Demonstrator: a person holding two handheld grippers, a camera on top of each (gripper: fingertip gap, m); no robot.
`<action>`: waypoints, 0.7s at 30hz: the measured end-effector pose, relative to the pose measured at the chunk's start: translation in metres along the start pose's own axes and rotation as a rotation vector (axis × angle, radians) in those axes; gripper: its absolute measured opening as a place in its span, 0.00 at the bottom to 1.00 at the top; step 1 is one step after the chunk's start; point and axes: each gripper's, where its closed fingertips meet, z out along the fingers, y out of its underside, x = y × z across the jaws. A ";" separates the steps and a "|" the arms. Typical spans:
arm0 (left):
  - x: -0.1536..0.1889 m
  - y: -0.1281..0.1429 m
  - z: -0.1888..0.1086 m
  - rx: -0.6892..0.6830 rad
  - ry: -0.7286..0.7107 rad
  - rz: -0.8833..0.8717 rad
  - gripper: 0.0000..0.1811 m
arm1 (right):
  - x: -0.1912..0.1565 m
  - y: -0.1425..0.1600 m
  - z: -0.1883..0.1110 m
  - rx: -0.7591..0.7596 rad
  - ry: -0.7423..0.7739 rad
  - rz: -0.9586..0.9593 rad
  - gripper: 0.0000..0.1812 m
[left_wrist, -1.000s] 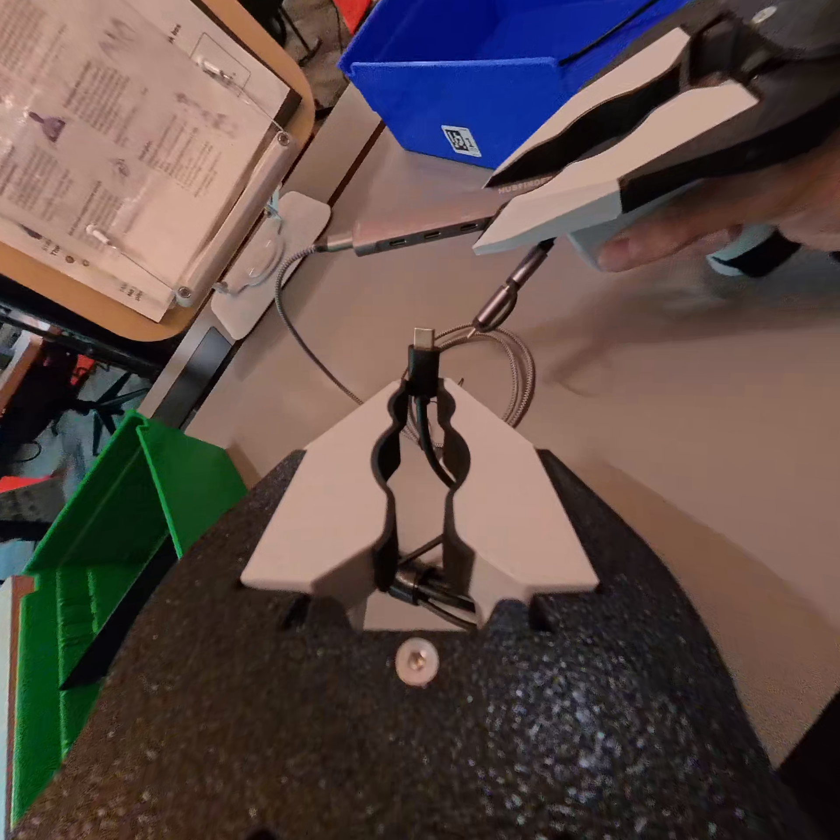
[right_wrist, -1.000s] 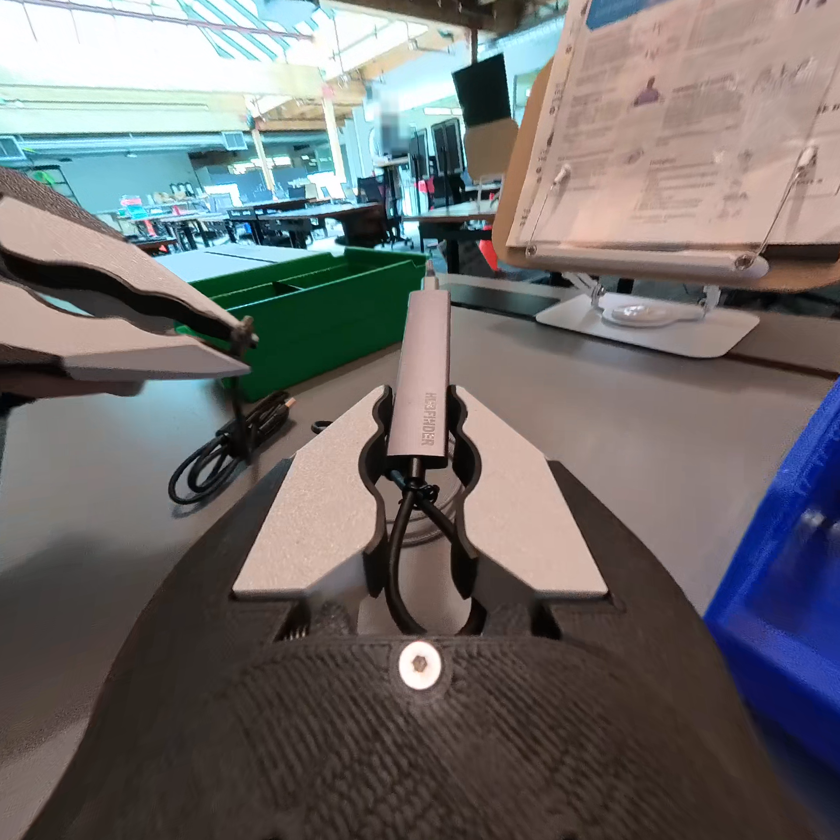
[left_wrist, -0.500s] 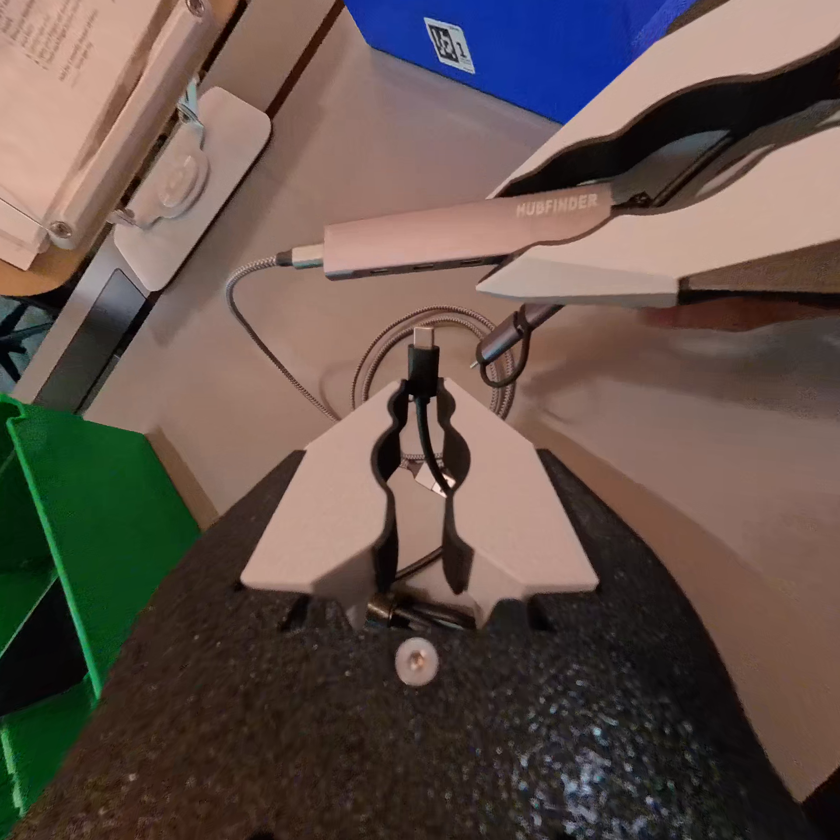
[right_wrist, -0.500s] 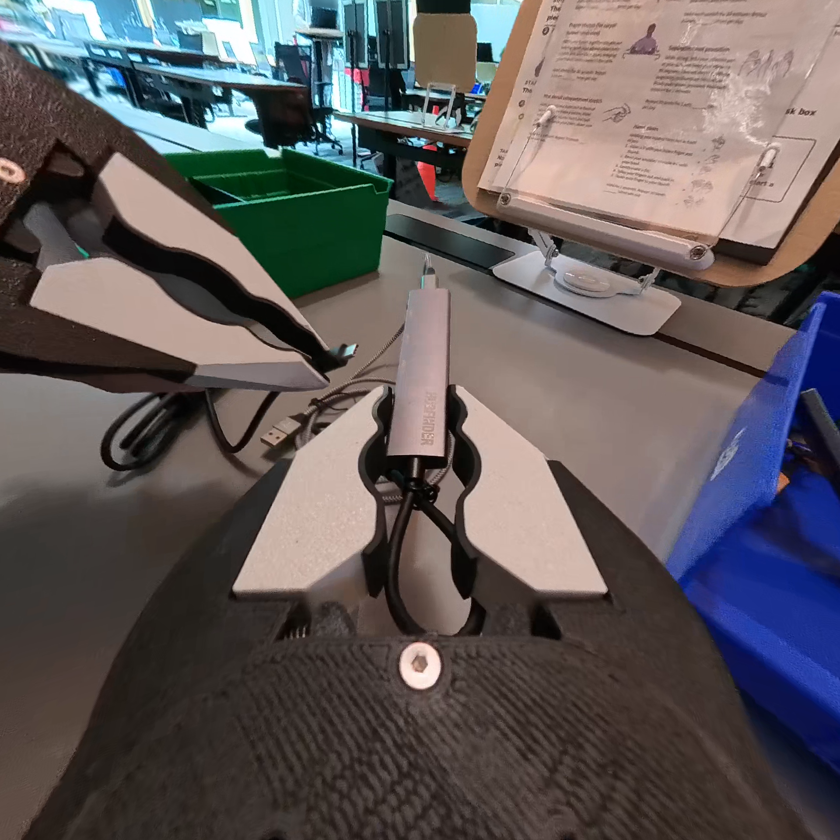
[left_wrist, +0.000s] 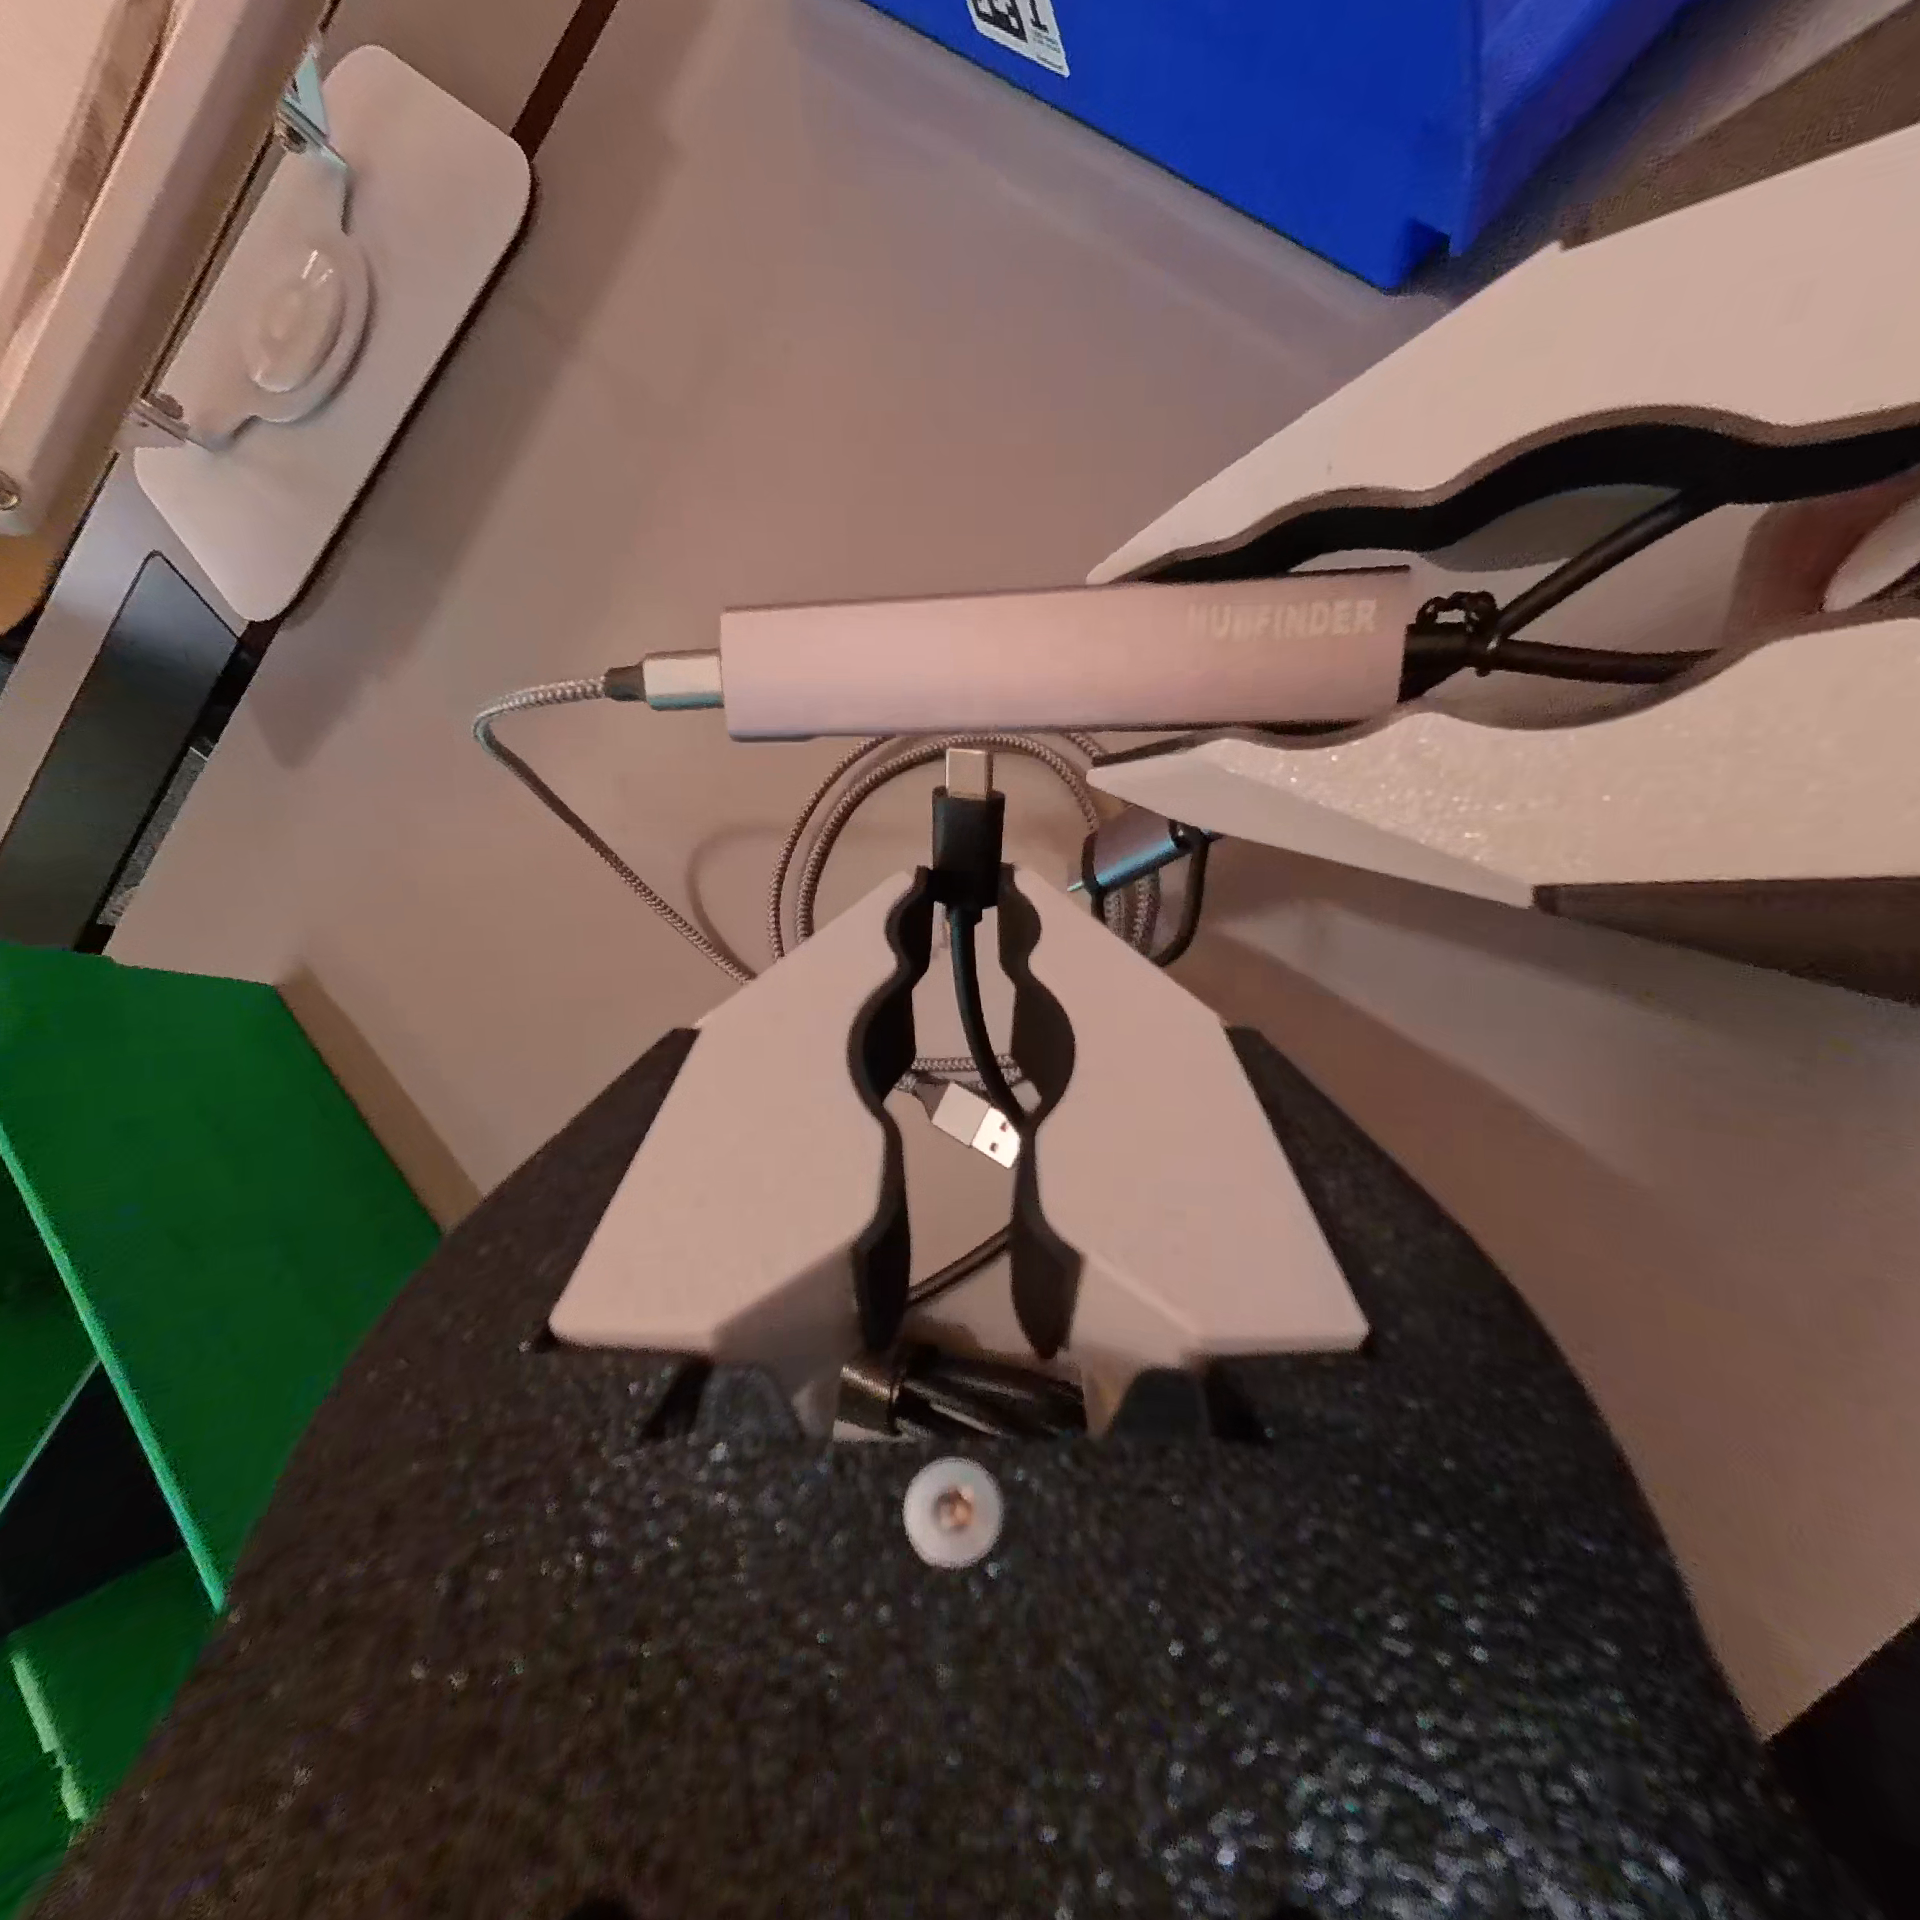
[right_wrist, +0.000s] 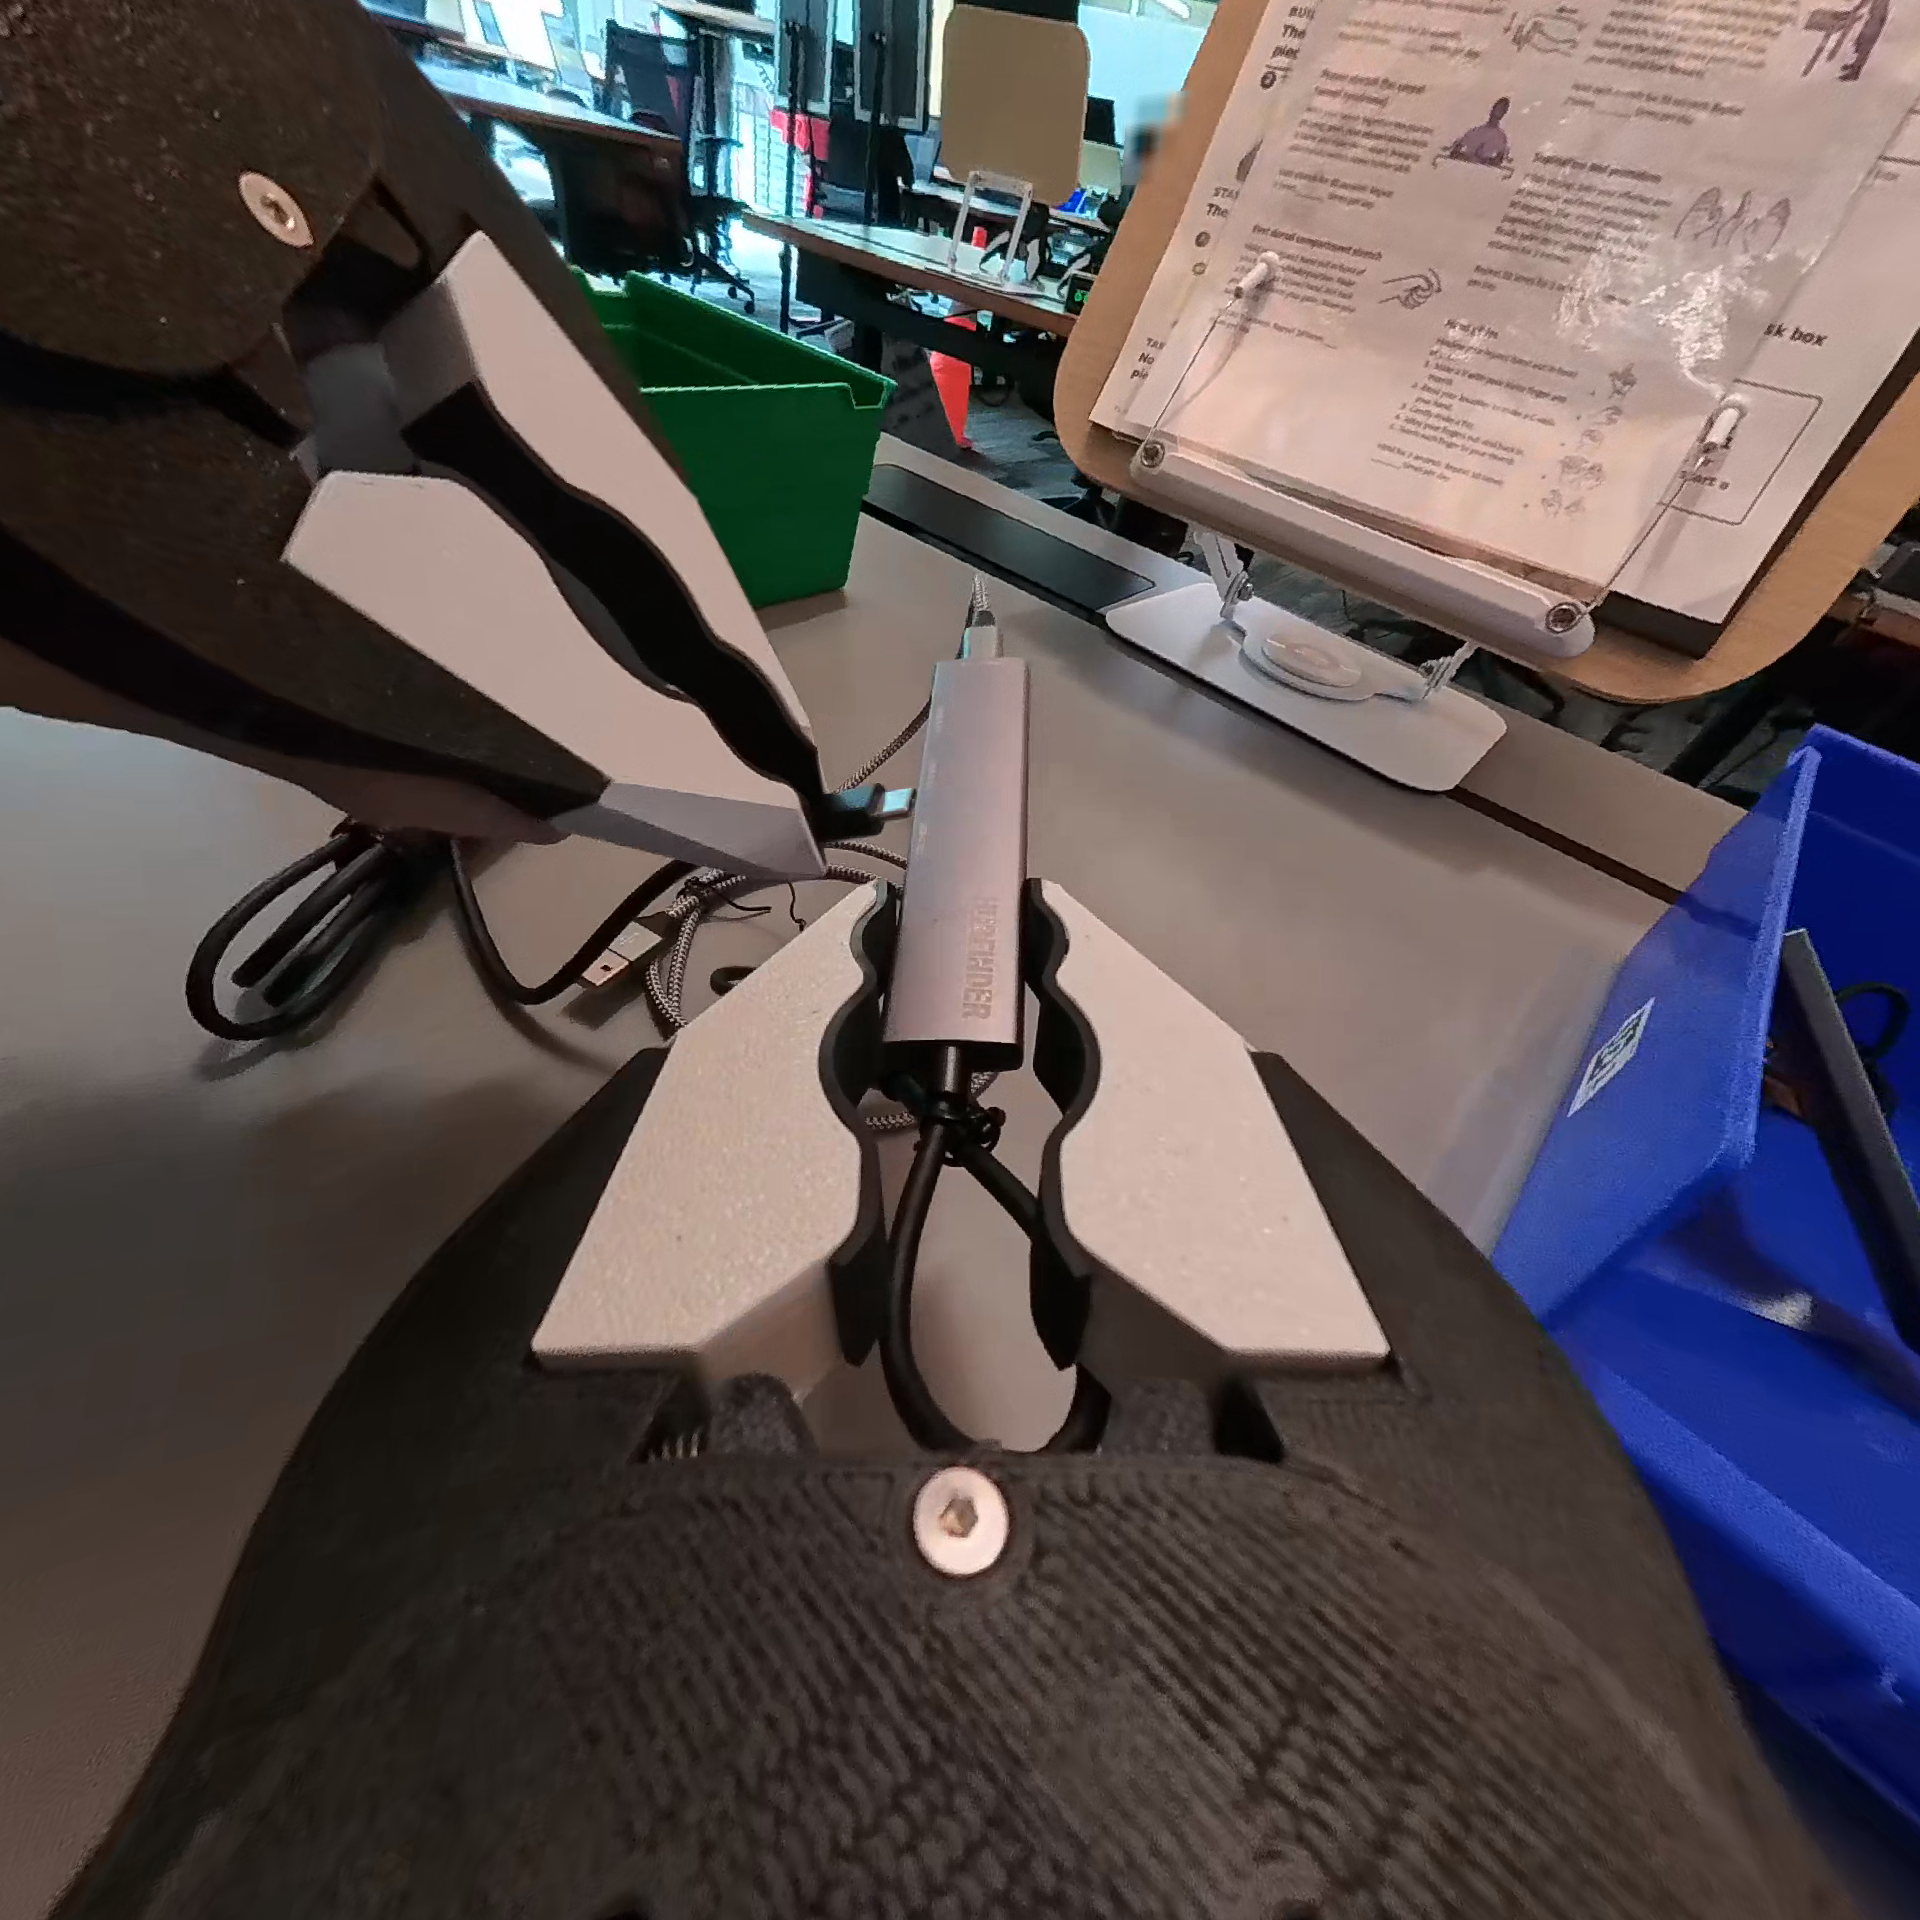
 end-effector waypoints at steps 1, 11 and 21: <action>0.000 0.000 0.000 -0.002 0.003 -0.002 0.05 | -0.001 0.000 0.000 0.000 0.000 -0.001 0.12; 0.000 0.003 0.001 -0.024 0.022 -0.012 0.05 | -0.006 0.003 0.003 -0.012 0.024 -0.120 0.13; -0.003 -0.002 -0.006 0.003 -0.057 0.047 0.05 | -0.005 0.000 0.001 -0.018 0.025 -0.153 0.13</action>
